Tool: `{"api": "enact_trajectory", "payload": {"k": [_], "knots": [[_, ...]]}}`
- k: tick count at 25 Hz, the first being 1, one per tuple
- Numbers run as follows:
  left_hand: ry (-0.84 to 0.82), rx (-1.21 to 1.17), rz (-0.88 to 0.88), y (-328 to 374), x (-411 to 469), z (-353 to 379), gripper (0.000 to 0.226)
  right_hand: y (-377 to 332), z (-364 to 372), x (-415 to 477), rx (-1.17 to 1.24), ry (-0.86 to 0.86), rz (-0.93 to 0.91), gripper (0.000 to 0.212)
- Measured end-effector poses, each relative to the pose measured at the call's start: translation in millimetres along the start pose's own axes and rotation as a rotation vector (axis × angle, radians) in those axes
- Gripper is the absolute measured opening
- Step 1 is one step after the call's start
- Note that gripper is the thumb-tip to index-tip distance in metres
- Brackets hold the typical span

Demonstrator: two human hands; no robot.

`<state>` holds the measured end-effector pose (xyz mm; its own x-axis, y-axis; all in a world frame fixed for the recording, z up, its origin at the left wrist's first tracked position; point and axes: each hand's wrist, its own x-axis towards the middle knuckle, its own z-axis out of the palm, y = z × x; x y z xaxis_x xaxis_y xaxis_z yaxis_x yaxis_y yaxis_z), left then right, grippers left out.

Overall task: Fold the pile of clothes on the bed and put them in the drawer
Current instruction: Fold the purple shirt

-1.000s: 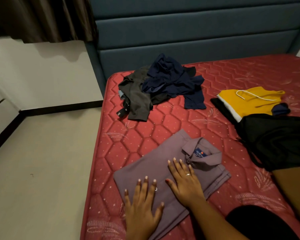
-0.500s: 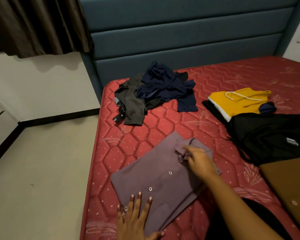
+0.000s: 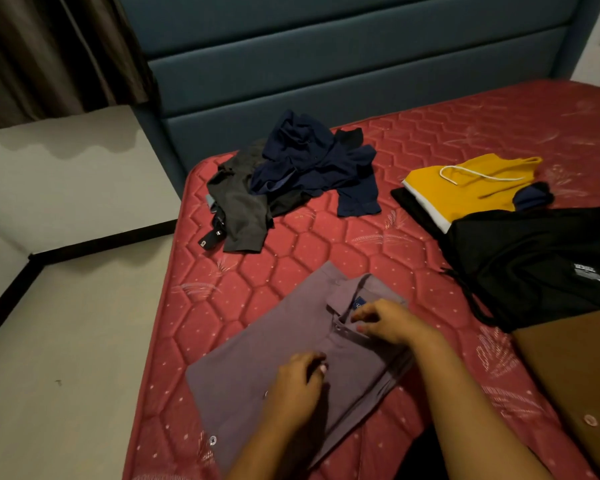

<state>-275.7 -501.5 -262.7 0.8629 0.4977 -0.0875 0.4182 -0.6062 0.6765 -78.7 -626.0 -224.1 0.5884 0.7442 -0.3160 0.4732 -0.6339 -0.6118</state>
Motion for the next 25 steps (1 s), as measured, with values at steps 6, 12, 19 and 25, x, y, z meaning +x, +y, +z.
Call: {"api": "enact_trajectory", "payload": {"k": [6,12,19,25], "knots": [[-0.052,-0.425,-0.317,37.6,76.6,36.6,0.032,3.8,-2.9,6.6,-0.12,-0.07,0.093,0.05],[0.181,-0.329,-0.346,42.4,81.8,57.9,0.019,-0.1,11.6,15.5,-0.236,0.012,0.209,0.025],[0.24,-0.192,-0.066,45.2,78.1,58.6,0.031,-3.0,19.9,16.7,-0.232,0.05,0.335,0.039],[0.175,-0.143,-0.158,60.0,92.1,43.5,0.024,-4.7,18.1,18.6,-0.205,0.098,0.309,0.033]]}}
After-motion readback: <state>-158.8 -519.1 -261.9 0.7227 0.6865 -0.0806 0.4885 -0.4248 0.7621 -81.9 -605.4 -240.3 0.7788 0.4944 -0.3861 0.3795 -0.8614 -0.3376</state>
